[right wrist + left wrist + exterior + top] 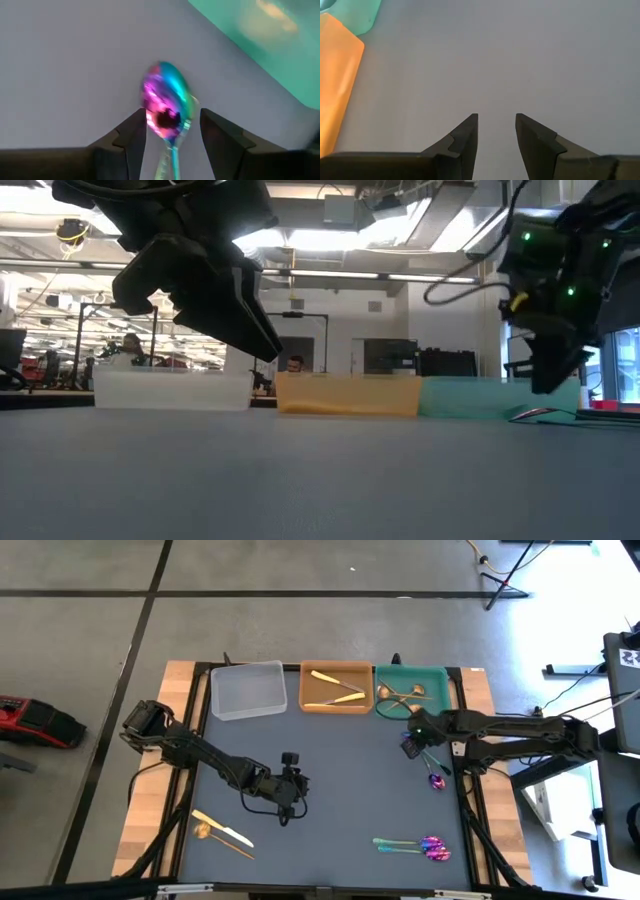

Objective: Sort silverware by color (type)
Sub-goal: Put the iridescent blue spoon into the transparent bin

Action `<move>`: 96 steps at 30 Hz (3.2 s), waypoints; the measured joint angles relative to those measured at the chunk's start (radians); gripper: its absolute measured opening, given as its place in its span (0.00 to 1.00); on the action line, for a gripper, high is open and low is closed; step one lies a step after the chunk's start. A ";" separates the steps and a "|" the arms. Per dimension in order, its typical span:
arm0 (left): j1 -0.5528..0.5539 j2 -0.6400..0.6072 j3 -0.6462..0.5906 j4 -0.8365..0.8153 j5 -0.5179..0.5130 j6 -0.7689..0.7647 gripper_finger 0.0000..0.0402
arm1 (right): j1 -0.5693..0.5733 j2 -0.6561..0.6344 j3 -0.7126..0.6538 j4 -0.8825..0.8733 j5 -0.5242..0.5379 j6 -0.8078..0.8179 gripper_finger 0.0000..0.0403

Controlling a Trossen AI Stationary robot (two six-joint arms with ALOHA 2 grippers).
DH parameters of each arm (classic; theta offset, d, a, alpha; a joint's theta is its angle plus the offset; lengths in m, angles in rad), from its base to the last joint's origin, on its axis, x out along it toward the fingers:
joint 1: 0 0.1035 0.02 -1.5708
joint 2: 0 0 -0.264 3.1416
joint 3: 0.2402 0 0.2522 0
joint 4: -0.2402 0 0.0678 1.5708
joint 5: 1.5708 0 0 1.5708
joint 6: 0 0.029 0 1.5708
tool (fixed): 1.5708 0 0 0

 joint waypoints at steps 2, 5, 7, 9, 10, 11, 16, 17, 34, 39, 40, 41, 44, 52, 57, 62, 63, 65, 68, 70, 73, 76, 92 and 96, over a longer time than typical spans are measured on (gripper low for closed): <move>0.000 0.000 0.000 0.001 0.000 0.014 0.32 | 0.000 0.036 0.000 -0.024 0.015 0.019 0.43; 0.000 0.000 0.000 0.005 0.000 0.018 0.32 | 0.000 0.079 0.000 -0.020 -0.014 0.019 0.43; 0.000 0.000 0.000 0.008 0.000 0.020 0.32 | 0.000 0.104 0.000 -0.021 -0.046 0.017 0.43; 0.000 0.000 0.000 0.008 0.000 0.020 0.32 | 0.000 0.126 0.000 -0.021 -0.049 0.015 0.43; 0.000 0.000 0.000 0.009 0.000 0.020 0.32 | 0.000 0.137 0.000 -0.021 -0.046 0.014 0.43; 0.000 0.000 0.000 0.009 0.000 0.020 0.32 | 0.000 0.148 0.000 -0.021 -0.041 0.014 0.43; 0.000 0.000 0.000 0.010 0.000 0.021 0.32 | 0.000 0.207 0.000 -0.016 -0.029 -0.011 0.41; 0.000 0.000 0.000 0.010 0.000 0.021 0.32 | 0.000 0.218 0.000 -0.016 -0.023 -0.013 0.40; 0.022 0.000 0.000 0.083 0.001 -0.021 0.34 | 0.001 0.237 0.062 -0.024 0.021 -0.086 0.05; 0.039 0.000 0.000 0.079 0.035 -0.039 0.40 | 0.046 0.237 0.106 0.011 0.041 -0.139 0.01; 0.039 0.000 0.000 0.079 0.034 -0.039 0.41 | 0.062 0.237 0.119 0.027 0.041 -0.152 0.01; 0.039 0.000 0.000 0.080 0.030 -0.039 0.42 | 0.080 0.237 0.132 0.044 0.040 -0.167 0.01; 0.039 0.000 0.000 0.080 0.004 -0.021 0.43 | 0.136 0.237 0.170 0.110 0.041 -0.210 0.01; 0.038 0.038 -0.028 0.231 -0.062 0.097 0.42 | 0.226 0.247 0.191 0.471 -0.041 -0.361 0.00; 0.090 -0.068 -0.017 0.105 -0.085 0.149 0.42 | 0.230 0.260 0.190 0.704 -0.081 -0.466 0.00; 0.120 -0.233 -0.029 0.192 -0.082 0.149 0.42 | 0.238 0.261 0.190 0.909 -0.102 -0.550 0.00; 0.123 -0.245 -0.046 0.225 -0.077 0.161 0.42 | 0.238 0.271 0.190 0.957 -0.104 -0.563 0.00; 0.136 -0.258 -0.081 0.343 -0.056 0.199 0.42 | 0.238 0.292 0.191 1.044 -0.138 -0.584 0.00; 0.154 -0.261 -0.142 0.506 -0.002 0.249 0.42 | 0.237 0.342 0.190 1.149 -0.192 -0.593 0.00; 0.169 -0.253 -0.169 0.564 0.008 0.277 0.42 | 0.237 0.372 0.189 1.190 -0.218 -0.597 0.00; 0.190 -0.253 -0.183 0.607 -0.002 0.291 0.42 | 0.237 0.399 0.191 1.217 -0.250 -0.596 0.00; 0.206 -0.240 -0.187 0.674 0.095 0.302 0.42 | 0.237 0.436 0.192 1.275 -0.251 -0.587 0.00; 0.232 -0.233 -0.186 0.749 0.157 0.309 0.42 | 0.236 0.519 0.214 1.371 -0.251 -0.587 0.00; 0.250 -0.218 -0.186 0.748 0.178 0.334 0.42 | 0.236 0.560 0.252 1.394 -0.278 -0.590 0.00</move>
